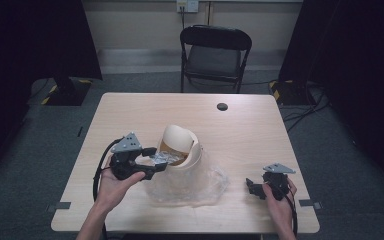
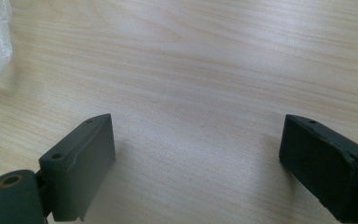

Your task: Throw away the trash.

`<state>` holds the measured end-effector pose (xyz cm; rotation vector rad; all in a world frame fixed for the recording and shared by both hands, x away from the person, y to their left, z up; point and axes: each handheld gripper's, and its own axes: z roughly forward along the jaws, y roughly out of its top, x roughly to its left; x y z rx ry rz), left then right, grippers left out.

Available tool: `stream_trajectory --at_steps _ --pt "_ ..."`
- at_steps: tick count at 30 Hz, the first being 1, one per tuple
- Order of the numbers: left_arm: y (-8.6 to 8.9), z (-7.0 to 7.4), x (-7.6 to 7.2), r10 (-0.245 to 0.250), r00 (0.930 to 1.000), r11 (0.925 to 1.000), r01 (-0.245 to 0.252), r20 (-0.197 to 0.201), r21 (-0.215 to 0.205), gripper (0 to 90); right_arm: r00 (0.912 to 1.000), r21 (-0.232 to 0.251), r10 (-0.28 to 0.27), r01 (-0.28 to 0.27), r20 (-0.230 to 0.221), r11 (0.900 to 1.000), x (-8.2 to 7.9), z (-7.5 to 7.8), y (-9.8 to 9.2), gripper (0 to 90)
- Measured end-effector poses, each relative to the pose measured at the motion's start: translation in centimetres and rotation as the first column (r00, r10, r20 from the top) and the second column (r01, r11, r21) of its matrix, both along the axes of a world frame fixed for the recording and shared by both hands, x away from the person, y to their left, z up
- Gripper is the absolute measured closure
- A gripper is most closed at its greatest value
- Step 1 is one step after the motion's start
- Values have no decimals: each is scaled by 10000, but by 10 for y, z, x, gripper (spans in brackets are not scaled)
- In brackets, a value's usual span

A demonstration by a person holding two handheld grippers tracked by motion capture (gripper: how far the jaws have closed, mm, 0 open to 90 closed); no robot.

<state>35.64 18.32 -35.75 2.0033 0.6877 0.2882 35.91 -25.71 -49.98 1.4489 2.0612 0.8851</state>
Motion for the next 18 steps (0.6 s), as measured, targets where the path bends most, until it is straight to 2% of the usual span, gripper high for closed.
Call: stream_trajectory --at_steps 1,2,3,6,8,13,14,18 --pt "-1 0 0 -22 10000 10000 22 72 -61 423 10000 1 -2 2 -2 10000 0 0 0 94" --pt "-2 0 2 13 10000 9998 -12 55 -218 607 10000 2 0 0 -1 10000 0 0 0 94" --pt "-3 0 5 -6 9999 9997 4 -100 -261 551 10000 2 0 0 -1 10000 0 0 0 94" --pt "-11 -3 9 -5 10000 9990 2 73 453 554 10000 5 0 0 0 10000 0 0 0 94" --pt "-16 -5 11 -159 9998 9983 155 69 554 582 10000 5 0 0 -3 10000 0 0 0 94" --pt "-20 -5 14 -313 9995 9989 314 -28 356 582 10000 4 1 -1 -1 10000 0 0 0 94" --pt "-19 -5 16 -216 9996 9997 218 -193 99 566 10000 4 3 -3 -1 10000 0 0 0 94" --pt "-14 -6 19 60 10000 9999 -60 -67 119 500 10000 1 3 -3 -1 10000 0 0 0 94"
